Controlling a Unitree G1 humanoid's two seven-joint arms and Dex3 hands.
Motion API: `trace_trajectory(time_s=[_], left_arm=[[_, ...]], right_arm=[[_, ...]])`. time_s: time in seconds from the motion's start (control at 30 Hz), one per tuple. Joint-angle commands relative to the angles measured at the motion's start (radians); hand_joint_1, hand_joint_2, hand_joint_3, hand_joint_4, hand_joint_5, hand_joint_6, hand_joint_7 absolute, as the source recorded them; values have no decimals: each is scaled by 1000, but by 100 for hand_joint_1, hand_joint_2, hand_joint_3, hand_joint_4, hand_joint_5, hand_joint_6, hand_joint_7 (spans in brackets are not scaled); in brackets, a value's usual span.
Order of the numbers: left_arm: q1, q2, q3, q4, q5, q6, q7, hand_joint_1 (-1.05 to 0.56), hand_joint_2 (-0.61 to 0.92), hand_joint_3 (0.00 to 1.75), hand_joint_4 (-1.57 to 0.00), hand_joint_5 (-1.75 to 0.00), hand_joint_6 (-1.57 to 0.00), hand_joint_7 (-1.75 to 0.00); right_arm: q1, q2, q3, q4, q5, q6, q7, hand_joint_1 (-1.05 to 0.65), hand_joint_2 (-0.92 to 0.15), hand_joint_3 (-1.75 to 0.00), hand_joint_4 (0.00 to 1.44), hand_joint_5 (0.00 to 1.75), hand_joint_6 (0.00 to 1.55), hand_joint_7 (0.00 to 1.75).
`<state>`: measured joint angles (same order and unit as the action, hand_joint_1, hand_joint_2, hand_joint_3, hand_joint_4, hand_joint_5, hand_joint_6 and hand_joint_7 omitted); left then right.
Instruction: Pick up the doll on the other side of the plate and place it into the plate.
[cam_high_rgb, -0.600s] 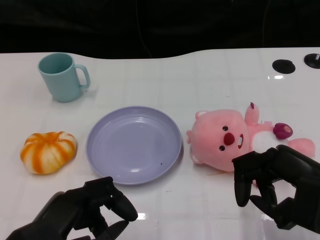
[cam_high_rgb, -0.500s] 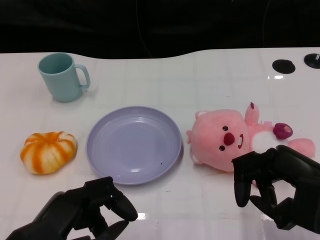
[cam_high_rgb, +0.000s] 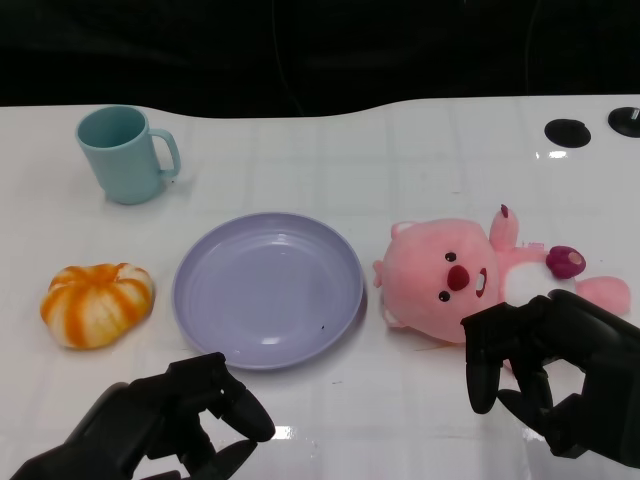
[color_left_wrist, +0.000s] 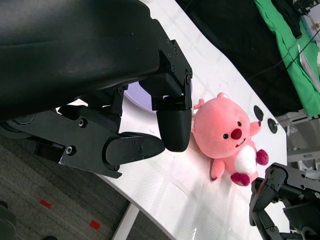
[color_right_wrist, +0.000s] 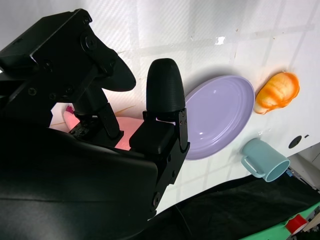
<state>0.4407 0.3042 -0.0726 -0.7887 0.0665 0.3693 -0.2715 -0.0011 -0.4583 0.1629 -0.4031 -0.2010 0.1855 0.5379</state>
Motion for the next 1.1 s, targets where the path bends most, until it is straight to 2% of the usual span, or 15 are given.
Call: trace_trajectory(time_s=[0.03,0.3,0.43,0.53,0.6,0.67,0.77,0.87,0.9,0.97,1.1], left_arm=[[-5,9,7,8,1,-9,-3,-18,86,55,-63,-158,-63,-127],[-4,10,7,8,-1,-11,-5,-18,86,56,-63,-157,-62,-127],[-4,10,8,7,-3,-8,-5,-18,85,56,-63,-157,-62,-127],[-5,10,9,5,-5,0,-6,-18,86,56,-63,-157,-62,-126],[-5,10,9,7,-4,-3,-6,-18,86,56,-63,-157,-62,-126],[-5,10,8,8,-3,-3,-6,-18,86,55,-63,-157,-63,-126],[-4,10,9,7,-4,-1,-6,-19,86,55,-63,-157,-63,-126],[-3,10,6,9,-1,-9,-5,-18,86,55,-63,-157,-62,-127],[-3,10,4,9,0,-9,-4,-19,86,55,-63,-157,-62,-127],[-4,10,2,6,2,-1,-4,-19,86,55,-63,-157,-62,-127],[-5,9,-3,11,5,-4,-3,-19,86,55,-63,-158,-62,-127]], right_arm=[[-5,-15,-7,1,4,-1,1,-1,-36,-135,82,175,78,141],[-6,-15,-5,0,-1,9,1,-2,-37,-133,82,175,77,140],[-7,-10,-11,11,-1,-18,-14,1,-36,-133,81,174,78,139],[-4,3,-26,22,13,-38,-35,2,-38,-129,72,162,73,129],[-2,10,-34,22,16,-42,-51,0,-42,-115,69,144,68,115],[1,18,-39,13,5,-31,-72,-4,-50,-92,66,123,65,94],[8,39,-46,0,-25,-23,-124,-9,-58,-67,65,102,62,69],[8,50,-47,-12,-66,-2,-170,-19,-74,-33,56,86,58,41],[5,48,-46,-17,-83,6,-177,-26,-81,-20,49,80,53,30],[-8,42,-45,-25,-121,31,-187,-36,-88,-9,39,73,47,18],[-36,46,-47,-48,-187,127,-190,-53,-92,-9,24,64,34,8]])
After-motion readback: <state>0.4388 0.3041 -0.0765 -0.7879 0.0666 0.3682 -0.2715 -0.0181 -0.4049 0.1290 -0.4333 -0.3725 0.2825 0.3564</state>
